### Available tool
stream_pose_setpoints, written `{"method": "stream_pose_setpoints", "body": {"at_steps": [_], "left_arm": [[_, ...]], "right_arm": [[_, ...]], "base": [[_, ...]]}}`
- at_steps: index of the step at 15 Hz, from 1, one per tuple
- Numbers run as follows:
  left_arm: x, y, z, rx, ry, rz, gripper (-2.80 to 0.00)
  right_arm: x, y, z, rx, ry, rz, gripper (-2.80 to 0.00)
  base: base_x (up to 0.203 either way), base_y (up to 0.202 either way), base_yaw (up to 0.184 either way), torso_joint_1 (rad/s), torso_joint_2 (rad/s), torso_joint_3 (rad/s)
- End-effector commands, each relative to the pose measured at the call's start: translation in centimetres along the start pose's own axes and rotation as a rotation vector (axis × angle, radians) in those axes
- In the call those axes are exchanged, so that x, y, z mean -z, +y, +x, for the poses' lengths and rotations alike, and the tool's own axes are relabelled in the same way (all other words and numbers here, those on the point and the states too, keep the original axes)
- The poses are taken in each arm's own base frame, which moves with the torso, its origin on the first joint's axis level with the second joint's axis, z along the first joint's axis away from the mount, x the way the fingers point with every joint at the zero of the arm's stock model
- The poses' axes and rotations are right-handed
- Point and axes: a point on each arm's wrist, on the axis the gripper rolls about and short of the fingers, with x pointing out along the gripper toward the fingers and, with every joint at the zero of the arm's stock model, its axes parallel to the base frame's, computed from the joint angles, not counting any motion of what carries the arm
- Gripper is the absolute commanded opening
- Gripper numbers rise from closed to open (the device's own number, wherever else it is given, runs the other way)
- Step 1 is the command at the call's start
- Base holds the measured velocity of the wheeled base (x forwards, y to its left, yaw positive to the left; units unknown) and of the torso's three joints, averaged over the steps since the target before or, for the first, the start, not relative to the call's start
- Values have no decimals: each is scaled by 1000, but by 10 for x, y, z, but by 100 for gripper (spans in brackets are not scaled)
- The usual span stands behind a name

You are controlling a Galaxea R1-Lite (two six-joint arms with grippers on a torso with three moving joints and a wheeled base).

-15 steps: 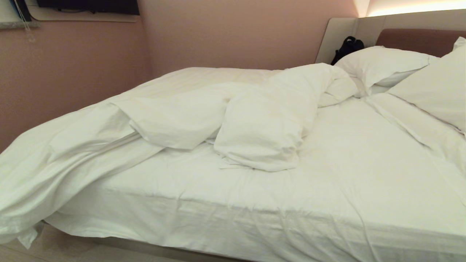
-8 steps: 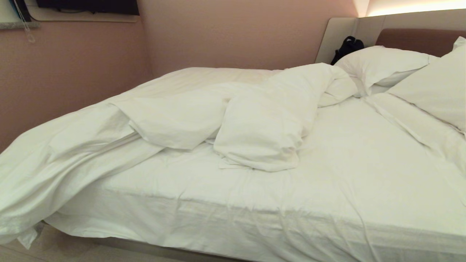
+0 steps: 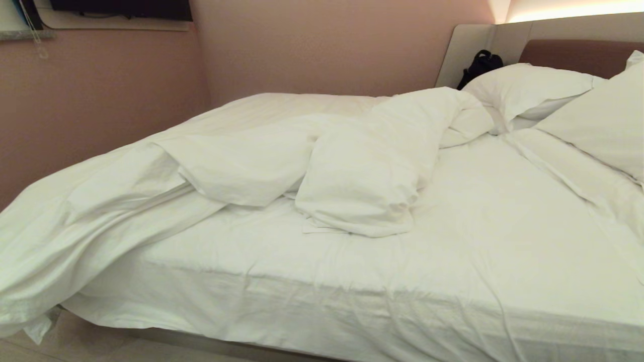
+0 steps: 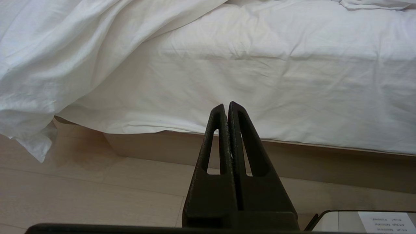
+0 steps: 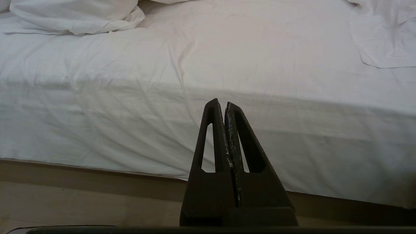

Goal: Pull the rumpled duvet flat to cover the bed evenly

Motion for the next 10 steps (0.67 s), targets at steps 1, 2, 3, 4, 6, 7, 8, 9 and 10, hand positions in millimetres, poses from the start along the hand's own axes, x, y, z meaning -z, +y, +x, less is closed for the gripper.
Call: {"method": "stream_pose_setpoints", "body": {"at_steps": [1,2,3,4,6,7,8,9,10], "left_arm": [[0,0,0,0,0,0,-280],[0,0,0,0,0,0,-280],[0,0,0,0,0,0,-280],[0,0,0,0,0,0,-280],[0,0,0,0,0,0,-280],[0,0,0,0,0,0,-280],[0,0,0,0,0,0,-280],[0,0,0,0,0,0,-280],[0,0,0,0,0,0,-280]], "right_arm": [[0,0,0,0,1,0,-280],[0,0,0,0,1,0,-280],[0,0,0,0,1,0,-280],[0,0,0,0,1,0,-280],[0,0,0,1,1,-2,-280],[0,0,0,0,1,-2,-280],[0,0,0,2,-1,-6,-280],[0,0,0,2,-1,-8,-280],[0,0,0,2,-1,-9,-280]], "base": [[0,0,0,0,0,0],[0,0,0,0,0,0],[0,0,0,0,0,0],[0,0,0,0,0,0],[0,0,0,0,0,0],[0,0,0,0,0,0],[0,0,0,0,0,0],[0,0,0,0,0,0],[0,0,0,0,0,0]]}}
